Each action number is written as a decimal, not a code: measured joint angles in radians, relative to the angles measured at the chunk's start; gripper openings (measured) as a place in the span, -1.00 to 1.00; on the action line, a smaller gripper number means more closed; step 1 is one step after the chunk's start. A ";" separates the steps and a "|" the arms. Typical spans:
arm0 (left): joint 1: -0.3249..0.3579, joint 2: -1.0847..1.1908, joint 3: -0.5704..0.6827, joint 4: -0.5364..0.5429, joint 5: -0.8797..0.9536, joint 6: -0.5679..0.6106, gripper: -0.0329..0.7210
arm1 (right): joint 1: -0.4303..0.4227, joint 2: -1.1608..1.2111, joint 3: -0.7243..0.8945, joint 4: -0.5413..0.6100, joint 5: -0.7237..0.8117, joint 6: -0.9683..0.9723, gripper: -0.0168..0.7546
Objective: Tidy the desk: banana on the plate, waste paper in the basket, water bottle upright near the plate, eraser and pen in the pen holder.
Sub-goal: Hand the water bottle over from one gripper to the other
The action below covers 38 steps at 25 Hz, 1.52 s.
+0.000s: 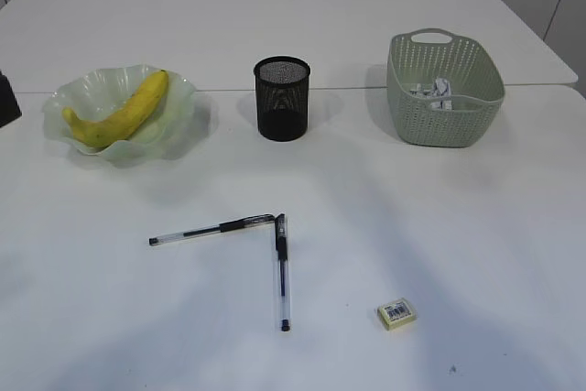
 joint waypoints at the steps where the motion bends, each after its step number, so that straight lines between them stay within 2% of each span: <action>1: 0.000 0.000 0.000 0.000 0.008 0.000 -0.27 | 0.000 0.000 0.000 0.000 0.000 0.000 -0.05; 11: 0.000 0.000 0.000 -0.002 0.003 0.000 -0.27 | 0.000 0.000 0.000 0.000 0.000 0.000 -0.05; 18: 0.000 0.000 0.000 -0.027 -0.093 0.006 -0.24 | 0.000 0.000 0.000 0.000 0.000 0.000 -0.05; 22: 0.000 0.000 0.000 -0.037 -0.115 0.036 -0.05 | 0.000 0.000 0.000 0.000 0.000 0.000 -0.05; 28: 0.000 0.031 0.000 -0.042 -0.162 0.047 0.47 | 0.000 0.000 0.000 0.008 0.000 -0.001 -0.05; 32: 0.000 0.077 -0.042 -0.043 -0.174 0.059 0.55 | 0.000 0.000 0.000 0.026 0.000 -0.001 -0.05; 38: 0.000 0.178 -0.149 -0.044 -0.164 0.077 0.56 | 0.000 0.008 0.000 0.033 0.000 -0.001 -0.05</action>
